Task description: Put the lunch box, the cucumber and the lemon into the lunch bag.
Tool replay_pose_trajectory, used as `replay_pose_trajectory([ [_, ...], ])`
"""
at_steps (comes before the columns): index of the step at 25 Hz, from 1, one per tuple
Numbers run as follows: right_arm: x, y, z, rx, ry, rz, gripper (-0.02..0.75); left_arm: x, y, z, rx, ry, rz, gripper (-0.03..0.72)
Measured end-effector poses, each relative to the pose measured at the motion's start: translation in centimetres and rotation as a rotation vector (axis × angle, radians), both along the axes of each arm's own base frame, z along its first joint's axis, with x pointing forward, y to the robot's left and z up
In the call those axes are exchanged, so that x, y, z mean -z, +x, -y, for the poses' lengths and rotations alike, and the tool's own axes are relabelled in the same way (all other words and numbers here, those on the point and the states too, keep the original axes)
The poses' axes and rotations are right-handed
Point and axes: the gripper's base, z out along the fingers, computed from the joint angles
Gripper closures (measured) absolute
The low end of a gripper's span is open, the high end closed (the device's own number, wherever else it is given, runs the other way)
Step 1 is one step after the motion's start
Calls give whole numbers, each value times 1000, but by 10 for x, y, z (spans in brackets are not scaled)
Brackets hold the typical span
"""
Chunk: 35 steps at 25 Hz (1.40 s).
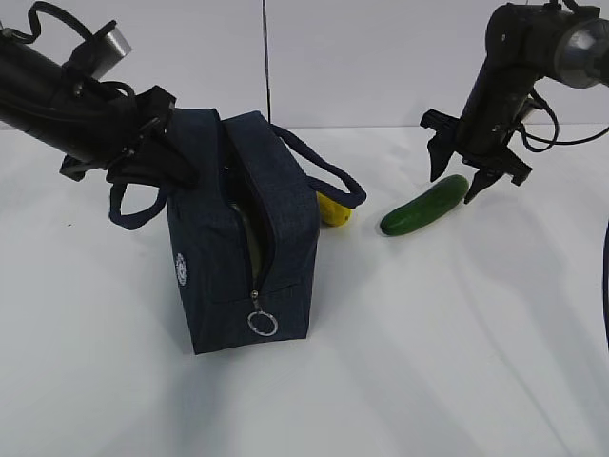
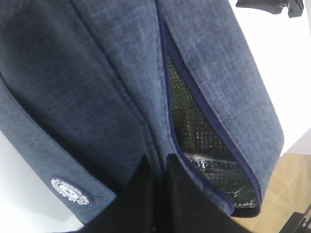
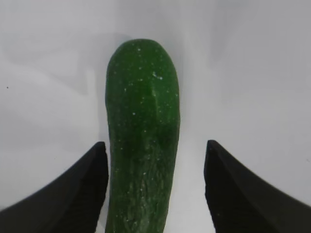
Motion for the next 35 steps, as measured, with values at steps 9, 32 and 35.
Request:
replay_pose_trajectory([
  [9, 18, 1, -5, 8, 52, -39, 269, 0, 0, 0, 0, 0, 0, 691],
  [32, 9, 4, -6, -44, 47, -3, 404, 0, 0, 0, 3, 1, 3, 691],
  [35, -10, 10, -6, -124, 33, 78, 404, 0, 0, 0, 3, 1, 3, 691],
])
